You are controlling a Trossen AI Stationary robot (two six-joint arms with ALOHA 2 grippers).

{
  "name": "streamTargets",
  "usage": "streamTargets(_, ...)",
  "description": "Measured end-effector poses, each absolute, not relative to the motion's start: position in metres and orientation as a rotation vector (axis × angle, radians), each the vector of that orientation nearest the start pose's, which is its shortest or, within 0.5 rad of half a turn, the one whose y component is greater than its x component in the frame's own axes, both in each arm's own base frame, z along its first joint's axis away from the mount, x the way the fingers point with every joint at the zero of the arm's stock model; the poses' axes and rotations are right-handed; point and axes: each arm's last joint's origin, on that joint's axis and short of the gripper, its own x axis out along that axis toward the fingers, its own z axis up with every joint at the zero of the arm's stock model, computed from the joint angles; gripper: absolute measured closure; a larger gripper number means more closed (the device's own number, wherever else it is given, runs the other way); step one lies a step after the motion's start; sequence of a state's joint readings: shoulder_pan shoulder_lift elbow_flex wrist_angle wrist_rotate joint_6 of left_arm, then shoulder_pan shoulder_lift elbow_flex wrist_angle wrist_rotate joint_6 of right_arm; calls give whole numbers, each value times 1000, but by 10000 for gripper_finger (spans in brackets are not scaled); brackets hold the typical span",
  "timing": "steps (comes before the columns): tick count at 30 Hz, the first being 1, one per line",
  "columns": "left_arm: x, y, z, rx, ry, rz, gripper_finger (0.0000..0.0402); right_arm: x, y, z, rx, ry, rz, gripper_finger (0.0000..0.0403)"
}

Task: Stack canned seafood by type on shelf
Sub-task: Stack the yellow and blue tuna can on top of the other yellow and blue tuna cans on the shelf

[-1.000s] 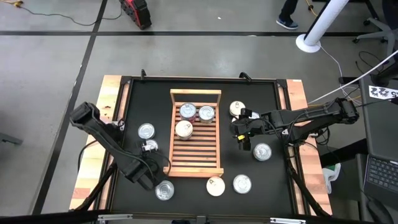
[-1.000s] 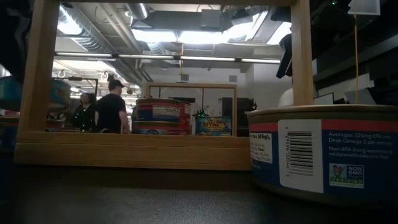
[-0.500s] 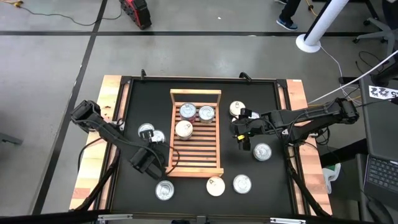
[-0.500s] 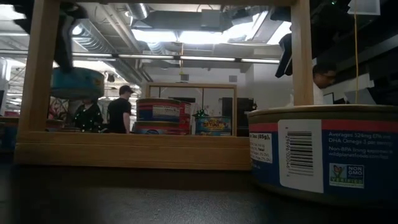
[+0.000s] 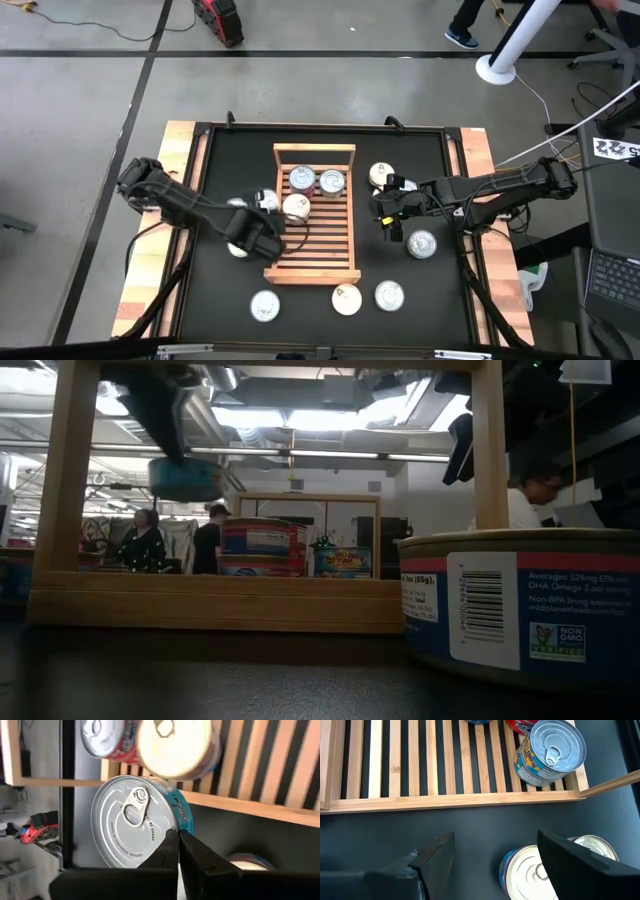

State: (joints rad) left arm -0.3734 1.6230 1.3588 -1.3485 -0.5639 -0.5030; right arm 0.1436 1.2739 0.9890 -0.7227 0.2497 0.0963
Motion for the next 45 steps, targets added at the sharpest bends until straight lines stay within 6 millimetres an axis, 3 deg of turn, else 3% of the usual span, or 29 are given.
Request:
streamTargets(8, 287, -61, 280, 358, 1304, 437, 401, 245, 28, 264, -109, 979, -144, 123)
streamTargets(27, 340, 10, 292, 425, 1011, 284, 401, 246, 28, 265, -129, 964, -131, 123)
streamTargets(35, 361, 25, 273, 464, 1007, 206, 401, 246, 28, 265, -129, 965, -131, 123)
streamTargets(45, 377, 41, 262, 463, 945, 161, 401, 246, 28, 265, -128, 959, -131, 123)
